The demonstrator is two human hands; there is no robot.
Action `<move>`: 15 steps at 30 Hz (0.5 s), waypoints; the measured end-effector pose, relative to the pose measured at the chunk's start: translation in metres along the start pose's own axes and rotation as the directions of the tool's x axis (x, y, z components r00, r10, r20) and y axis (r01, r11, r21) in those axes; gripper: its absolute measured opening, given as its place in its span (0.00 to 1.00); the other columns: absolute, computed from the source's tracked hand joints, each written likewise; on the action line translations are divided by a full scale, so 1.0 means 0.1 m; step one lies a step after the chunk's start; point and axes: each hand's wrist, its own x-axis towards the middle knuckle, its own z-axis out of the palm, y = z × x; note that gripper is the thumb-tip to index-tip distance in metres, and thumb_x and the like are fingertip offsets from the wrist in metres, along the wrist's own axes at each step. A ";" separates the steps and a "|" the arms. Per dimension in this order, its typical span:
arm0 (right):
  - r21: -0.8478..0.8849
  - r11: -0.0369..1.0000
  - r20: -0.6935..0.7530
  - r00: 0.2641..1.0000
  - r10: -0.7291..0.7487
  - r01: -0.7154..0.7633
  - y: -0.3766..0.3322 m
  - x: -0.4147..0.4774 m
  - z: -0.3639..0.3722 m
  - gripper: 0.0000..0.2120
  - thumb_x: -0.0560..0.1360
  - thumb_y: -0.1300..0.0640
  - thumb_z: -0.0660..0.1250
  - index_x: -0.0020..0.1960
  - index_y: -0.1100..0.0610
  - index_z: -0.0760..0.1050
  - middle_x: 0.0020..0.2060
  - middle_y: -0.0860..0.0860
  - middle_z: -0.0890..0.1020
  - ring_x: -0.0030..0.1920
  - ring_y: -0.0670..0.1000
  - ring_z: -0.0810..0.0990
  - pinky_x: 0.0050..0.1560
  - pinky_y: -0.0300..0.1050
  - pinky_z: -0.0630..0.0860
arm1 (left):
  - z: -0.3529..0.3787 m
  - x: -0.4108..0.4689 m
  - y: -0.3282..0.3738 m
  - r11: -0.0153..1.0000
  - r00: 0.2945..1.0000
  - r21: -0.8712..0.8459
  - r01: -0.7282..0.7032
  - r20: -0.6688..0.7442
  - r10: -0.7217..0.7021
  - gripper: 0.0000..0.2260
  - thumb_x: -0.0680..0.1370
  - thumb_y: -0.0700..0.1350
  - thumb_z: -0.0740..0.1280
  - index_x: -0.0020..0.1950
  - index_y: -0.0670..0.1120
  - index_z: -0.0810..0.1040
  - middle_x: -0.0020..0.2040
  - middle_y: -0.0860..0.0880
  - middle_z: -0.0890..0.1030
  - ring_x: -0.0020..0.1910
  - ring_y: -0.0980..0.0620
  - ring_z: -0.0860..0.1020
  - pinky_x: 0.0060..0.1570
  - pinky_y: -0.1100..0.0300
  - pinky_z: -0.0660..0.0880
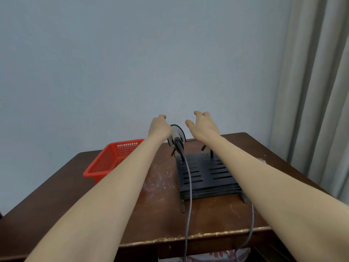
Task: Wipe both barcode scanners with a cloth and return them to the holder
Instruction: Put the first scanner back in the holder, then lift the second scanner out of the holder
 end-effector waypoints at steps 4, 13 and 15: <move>0.077 0.996 0.071 0.996 0.046 -0.052 -0.09 0.05 0.20 0.26 0.81 0.46 0.54 0.74 0.60 0.61 0.71 0.60 0.64 0.64 0.60 0.71 0.55 0.50 0.70 | 0.13 -0.03 -0.29 0.998 0.997 0.016 0.067 0.048 -0.068 0.24 0.78 0.33 0.57 0.74 0.40 0.62 0.72 0.40 0.67 0.70 0.43 0.67 0.64 0.56 0.65; 0.132 0.966 0.252 0.950 0.186 -0.224 -0.05 0.20 0.49 0.34 0.76 0.36 0.53 0.72 0.58 0.62 0.65 0.59 0.72 0.59 0.60 0.75 0.59 0.57 0.74 | 0.81 -0.10 -0.57 0.989 0.978 -0.079 0.126 0.175 -0.111 0.26 0.71 0.48 0.72 0.65 0.39 0.68 0.62 0.43 0.75 0.62 0.43 0.74 0.52 0.55 0.73; 0.124 0.965 0.284 0.940 0.187 -0.229 -0.03 0.23 0.54 0.33 0.74 0.35 0.55 0.68 0.59 0.66 0.60 0.58 0.76 0.54 0.59 0.78 0.56 0.57 0.77 | 0.93 -0.09 -0.57 0.987 0.976 -0.084 0.140 0.178 -0.123 0.27 0.70 0.49 0.73 0.65 0.40 0.69 0.61 0.44 0.74 0.60 0.43 0.75 0.49 0.56 0.72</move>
